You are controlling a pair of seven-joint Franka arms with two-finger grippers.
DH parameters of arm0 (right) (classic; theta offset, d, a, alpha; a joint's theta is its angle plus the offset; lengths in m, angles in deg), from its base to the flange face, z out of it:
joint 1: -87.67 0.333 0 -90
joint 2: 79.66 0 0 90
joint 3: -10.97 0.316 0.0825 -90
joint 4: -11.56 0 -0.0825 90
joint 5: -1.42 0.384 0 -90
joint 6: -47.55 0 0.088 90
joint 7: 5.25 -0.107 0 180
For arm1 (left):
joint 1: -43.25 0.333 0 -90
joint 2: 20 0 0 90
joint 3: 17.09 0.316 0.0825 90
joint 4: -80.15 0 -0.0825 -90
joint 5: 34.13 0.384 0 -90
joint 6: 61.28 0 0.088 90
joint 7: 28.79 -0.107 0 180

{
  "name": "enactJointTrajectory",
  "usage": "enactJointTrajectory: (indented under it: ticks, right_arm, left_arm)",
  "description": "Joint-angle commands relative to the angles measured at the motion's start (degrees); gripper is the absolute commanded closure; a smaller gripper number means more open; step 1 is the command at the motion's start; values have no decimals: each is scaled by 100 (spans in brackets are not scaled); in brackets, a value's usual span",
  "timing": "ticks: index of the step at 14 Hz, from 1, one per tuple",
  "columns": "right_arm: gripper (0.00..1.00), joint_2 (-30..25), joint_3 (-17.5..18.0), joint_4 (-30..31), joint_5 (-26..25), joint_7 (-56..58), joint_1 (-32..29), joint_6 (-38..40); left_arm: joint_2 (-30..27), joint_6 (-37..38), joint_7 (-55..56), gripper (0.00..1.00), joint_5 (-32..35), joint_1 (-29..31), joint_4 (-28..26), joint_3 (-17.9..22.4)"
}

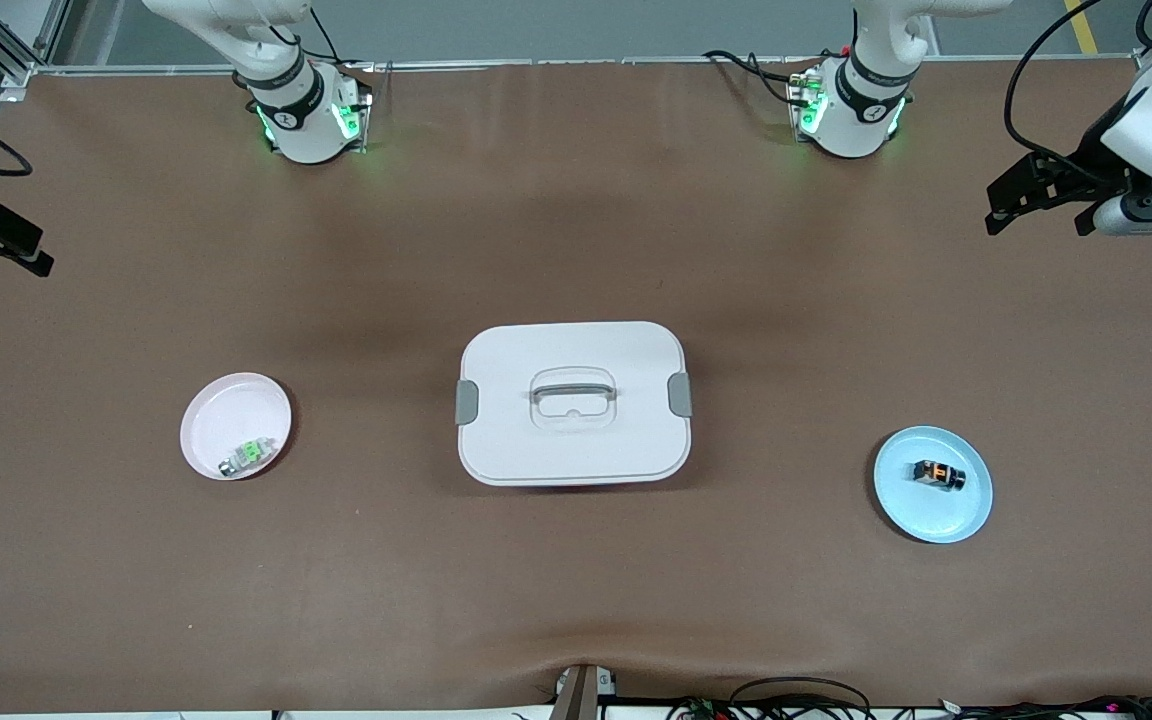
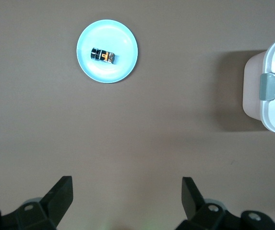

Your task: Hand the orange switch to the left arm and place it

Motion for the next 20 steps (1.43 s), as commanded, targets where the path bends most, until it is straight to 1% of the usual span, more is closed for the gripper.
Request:
enactJointTrajectory:
  ticks: [1,10,14,16,20]
  right_arm:
    - [0,-45,9,-37,-22,-26,-5,68]
    - [0,-45,-17,-37,83,-34,-23,68]
    - [0,-45,-35,-28,83,-17,-75,77]
    - [0,-37,-35,-37,170,-8,-120,68]
    - [0,-37,9,-133,197,-34,-41,59]
  left_arm:
    - [98,136,-33,0,3,-3,212,-11]
    - [-43,5,-15,0,-6,23,-17,-11]
    - [-34,-22,-15,0,3,23,-8,-11]
    - [-26,-31,-15,0,3,32,-8,-11]
    - [-17,-31,-24,0,3,32,0,-11]
